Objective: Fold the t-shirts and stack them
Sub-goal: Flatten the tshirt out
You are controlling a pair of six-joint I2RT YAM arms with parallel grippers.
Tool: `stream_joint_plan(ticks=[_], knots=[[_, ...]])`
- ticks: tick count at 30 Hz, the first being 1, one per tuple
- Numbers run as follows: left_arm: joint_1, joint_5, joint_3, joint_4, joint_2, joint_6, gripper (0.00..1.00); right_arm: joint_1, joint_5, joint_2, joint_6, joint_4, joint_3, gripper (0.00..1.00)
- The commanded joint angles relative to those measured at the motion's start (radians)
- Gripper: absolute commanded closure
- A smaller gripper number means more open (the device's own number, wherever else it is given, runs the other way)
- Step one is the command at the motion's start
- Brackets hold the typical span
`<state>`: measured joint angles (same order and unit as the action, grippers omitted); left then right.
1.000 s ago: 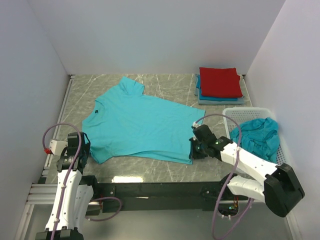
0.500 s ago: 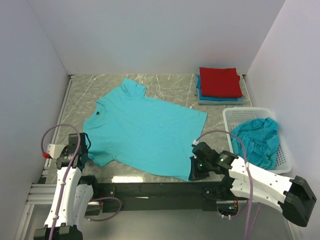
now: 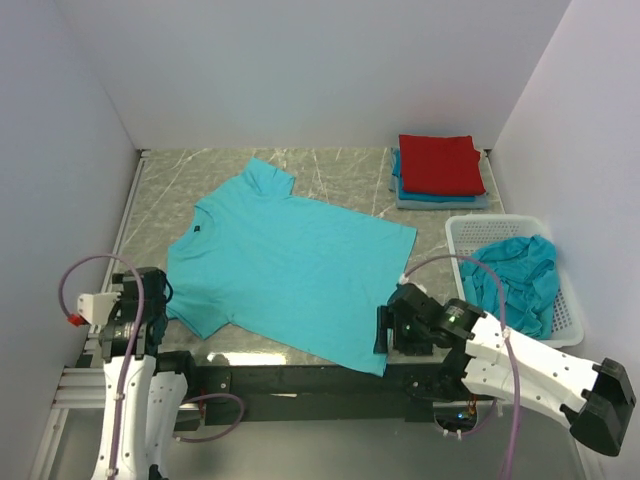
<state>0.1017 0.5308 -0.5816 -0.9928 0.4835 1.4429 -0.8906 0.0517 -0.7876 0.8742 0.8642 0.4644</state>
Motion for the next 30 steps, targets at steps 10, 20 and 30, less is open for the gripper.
stream_joint_plan(ticks=[10, 20, 30], knots=[[0.003, -0.479, -0.184, 0.627, 0.326, -0.471, 0.01, 0.194, -0.230, -0.221, -0.182, -0.221, 0.376, 0.10], [-0.045, -0.981, -0.613, 0.960, 1.212, -0.637, 0.01, 0.433, -0.277, -0.804, -0.374, -0.317, 0.743, 0.10], [-0.096, -1.040, -1.132, 0.810, 1.724, -0.776, 0.01, 0.516, -0.178, -1.137, -0.399, -0.340, 0.948, 0.11]])
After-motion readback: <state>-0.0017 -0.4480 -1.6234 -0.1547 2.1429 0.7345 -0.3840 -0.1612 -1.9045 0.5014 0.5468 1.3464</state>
